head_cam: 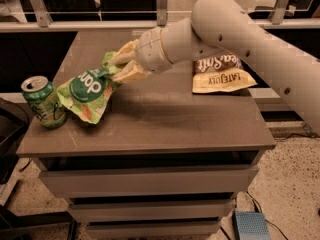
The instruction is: Move green rice chip bag near green can
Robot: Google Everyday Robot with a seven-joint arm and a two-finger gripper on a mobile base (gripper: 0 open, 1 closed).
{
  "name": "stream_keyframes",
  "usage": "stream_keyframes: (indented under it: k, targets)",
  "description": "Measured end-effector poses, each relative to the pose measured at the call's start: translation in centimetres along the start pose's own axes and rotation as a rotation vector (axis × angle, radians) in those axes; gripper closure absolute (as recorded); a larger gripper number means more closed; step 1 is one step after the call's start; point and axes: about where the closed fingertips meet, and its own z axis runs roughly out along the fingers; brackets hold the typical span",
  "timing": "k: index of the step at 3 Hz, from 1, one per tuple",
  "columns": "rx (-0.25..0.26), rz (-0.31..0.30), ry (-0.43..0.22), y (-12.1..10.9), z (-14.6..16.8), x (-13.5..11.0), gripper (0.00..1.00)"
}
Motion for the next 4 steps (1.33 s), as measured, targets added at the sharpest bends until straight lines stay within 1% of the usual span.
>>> stream_keyframes:
  k: [1, 2, 4]
  targets:
    - [-0.019, 0.007, -0.006, 0.7, 0.8, -0.6, 1.00]
    - [-0.033, 0.015, 0.004, 1.1, 1.4, -0.8, 0.84]
    - [-0.048, 0.025, 0.012, 1.5, 1.9, -1.0, 0.38]
